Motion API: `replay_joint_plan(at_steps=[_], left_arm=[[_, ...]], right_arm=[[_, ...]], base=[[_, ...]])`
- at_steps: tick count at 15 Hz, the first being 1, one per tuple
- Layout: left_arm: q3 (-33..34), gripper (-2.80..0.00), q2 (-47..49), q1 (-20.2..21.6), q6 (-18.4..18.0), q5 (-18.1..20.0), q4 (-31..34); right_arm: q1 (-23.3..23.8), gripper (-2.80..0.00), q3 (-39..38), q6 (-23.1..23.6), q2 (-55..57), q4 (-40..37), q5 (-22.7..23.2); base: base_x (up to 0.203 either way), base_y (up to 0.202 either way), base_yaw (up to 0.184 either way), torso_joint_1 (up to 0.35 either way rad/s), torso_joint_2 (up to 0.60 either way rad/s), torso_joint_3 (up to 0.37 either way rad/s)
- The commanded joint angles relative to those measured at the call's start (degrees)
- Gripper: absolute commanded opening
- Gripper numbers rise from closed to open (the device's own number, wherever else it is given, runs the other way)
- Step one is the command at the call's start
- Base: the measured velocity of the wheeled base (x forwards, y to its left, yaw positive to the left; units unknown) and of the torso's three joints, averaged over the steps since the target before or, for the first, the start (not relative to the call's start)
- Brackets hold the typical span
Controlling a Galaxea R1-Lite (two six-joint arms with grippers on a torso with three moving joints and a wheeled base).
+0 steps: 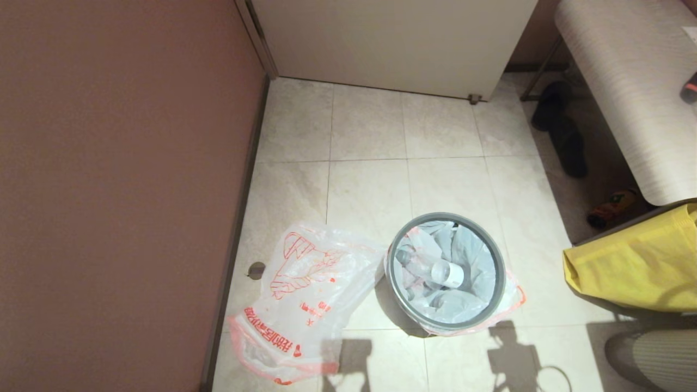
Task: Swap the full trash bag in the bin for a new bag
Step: Place the trash can ring on the floor
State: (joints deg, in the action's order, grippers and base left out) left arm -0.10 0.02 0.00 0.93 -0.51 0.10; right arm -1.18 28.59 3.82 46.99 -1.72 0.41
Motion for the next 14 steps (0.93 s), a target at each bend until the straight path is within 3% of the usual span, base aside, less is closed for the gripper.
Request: replay_joint_plan(at_steps=[1,6,12,14], left_arm=[[0.0,-2.80,0.0,0.0,0.0,0.0,0.0],[0.0,-2.80,0.0,0.0,0.0,0.0,0.0],[0.0,-2.80,0.0,0.0,0.0,0.0,0.0],[0.0,-2.80,0.0,0.0,0.0,0.0,0.0]], right_arm=[[-1.7,-2.80,4.0,0.3,16.2,1.8,-0.1],[-6.0,-2.80,12.9,-0.2,39.4,5.8,-0.7],[-13.2,-2.80,24.6,-10.0,58.5,7.9,-1.6],[-15.4,-2.80,25.8,-11.1,62.1,10.2,-4.2]], base=[[0.000,0.000,0.000,0.000,0.00,0.000],[0.000,0.000,0.000,0.000,0.00,0.000],[0.000,0.000,0.000,0.000,0.00,0.000],[0.000,0.000,0.000,0.000,0.00,0.000]])
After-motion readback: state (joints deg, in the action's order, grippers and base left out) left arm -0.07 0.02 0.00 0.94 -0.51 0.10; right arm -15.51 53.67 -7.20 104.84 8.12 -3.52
